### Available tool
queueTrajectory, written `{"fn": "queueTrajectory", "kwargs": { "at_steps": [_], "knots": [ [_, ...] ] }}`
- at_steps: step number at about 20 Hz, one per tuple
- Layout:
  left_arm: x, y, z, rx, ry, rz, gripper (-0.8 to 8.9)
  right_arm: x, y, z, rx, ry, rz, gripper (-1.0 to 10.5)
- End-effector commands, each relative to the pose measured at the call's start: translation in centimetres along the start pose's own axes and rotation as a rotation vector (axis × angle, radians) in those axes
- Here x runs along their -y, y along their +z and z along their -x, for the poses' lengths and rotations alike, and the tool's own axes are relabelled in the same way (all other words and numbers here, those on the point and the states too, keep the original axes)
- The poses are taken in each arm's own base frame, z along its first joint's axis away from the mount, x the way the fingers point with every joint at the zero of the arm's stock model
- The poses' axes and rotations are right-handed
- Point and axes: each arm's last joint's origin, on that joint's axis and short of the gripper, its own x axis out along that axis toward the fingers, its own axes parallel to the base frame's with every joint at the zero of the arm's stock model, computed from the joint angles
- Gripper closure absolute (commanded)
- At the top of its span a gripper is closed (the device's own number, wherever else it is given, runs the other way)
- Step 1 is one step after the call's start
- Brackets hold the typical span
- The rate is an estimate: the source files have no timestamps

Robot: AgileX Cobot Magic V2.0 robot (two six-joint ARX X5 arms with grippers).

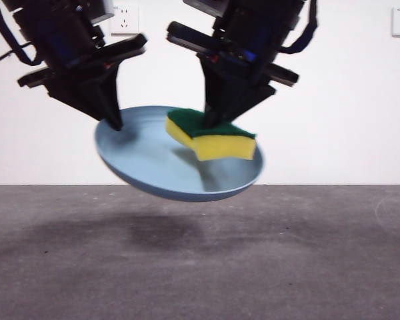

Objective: Pick up the plate,pick up the cloth,clean the plate with the cloth

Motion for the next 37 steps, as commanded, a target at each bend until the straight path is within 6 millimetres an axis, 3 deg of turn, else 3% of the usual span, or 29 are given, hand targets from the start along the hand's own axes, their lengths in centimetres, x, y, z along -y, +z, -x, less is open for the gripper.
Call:
{"fn": "queueTrajectory", "kwargs": {
  "at_steps": [1,10,15,18,20,24,30,34,37],
  "knots": [
    [-1.3,0.1,-1.0,-0.013,0.041,-0.040,8.22,0.0,-0.5,0.8,-0.024,-0.004,-0.010,9.6],
    [-5.6,-2.0,-6.8,-0.202,0.132,0.026,8.22,0.1,-1.4,5.2,-0.026,-0.013,-0.009,9.6],
    [-6.8,-3.2,-8.7,-0.279,0.150,0.053,8.02,0.6,-1.7,9.3,0.103,-0.154,-0.017,9.6],
    [-6.8,-3.1,-8.7,-0.269,0.143,0.055,5.17,1.6,-1.7,10.3,0.140,-0.329,-0.046,9.6],
    [-6.7,-3.1,-8.6,-0.264,0.134,0.057,4.90,2.6,-1.6,10.2,0.142,-0.375,-0.077,9.6],
    [-6.2,-2.2,-6.9,-0.218,0.048,0.089,4.90,4.8,-0.2,8.3,0.210,-0.345,-0.188,9.6],
    [-3.8,0.1,0.4,-0.033,-0.128,0.073,4.99,8.3,-0.5,1.4,0.032,-0.162,-0.327,9.6],
    [-2.2,-0.1,5.2,0.009,-0.227,0.036,4.99,9.4,-1.6,-3.3,-0.110,-0.163,-0.349,9.4],
    [-1.4,-0.5,7.4,0.029,-0.247,0.013,4.99,9.6,-2.2,-5.1,-0.166,-0.163,-0.352,9.3]
  ]
}}
